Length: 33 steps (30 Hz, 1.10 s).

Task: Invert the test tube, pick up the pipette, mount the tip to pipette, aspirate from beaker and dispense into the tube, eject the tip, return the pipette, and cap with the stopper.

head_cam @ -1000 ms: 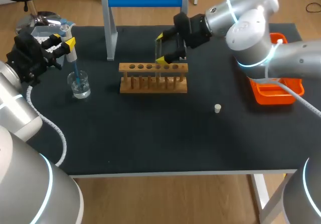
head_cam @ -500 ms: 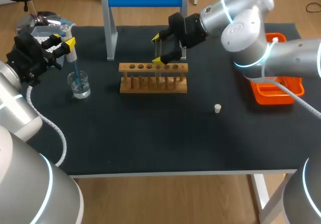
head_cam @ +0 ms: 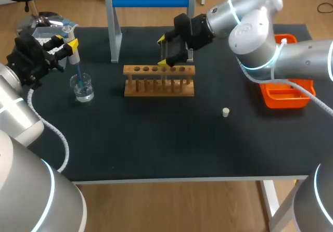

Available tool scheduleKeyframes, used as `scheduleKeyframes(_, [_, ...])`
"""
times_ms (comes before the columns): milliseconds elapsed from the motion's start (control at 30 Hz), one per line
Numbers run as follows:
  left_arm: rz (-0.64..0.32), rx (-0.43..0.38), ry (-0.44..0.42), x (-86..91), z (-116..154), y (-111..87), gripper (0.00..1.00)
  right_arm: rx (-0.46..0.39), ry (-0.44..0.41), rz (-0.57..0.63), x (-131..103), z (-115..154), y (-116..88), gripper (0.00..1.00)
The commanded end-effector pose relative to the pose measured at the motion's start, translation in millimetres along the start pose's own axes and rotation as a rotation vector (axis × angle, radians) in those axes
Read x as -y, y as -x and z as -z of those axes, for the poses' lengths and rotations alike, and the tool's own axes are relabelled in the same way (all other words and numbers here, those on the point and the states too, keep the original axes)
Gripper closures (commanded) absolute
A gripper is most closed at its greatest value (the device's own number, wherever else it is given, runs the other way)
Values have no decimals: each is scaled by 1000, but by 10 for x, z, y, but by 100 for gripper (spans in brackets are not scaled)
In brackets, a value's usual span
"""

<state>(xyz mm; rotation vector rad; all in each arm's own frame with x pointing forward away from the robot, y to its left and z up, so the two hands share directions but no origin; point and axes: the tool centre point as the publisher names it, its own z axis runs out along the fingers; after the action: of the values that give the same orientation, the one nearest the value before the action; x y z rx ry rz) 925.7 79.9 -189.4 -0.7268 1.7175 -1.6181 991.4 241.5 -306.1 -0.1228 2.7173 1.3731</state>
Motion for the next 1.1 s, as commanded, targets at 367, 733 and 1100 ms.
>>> scheduleKeyframes(367, [-4,5,-1,20,5,-16,100,-4,-4,0,-5,3,11,0])
scheduleKeyframes(733, [-47,17,-3,193,64,-53,100,-4,-4,0,-5,3,11,0])
scheduleKeyframes(1100, [-89,19,-17,470,43,-105,100,-4,-4,0,-5,3,11,0])
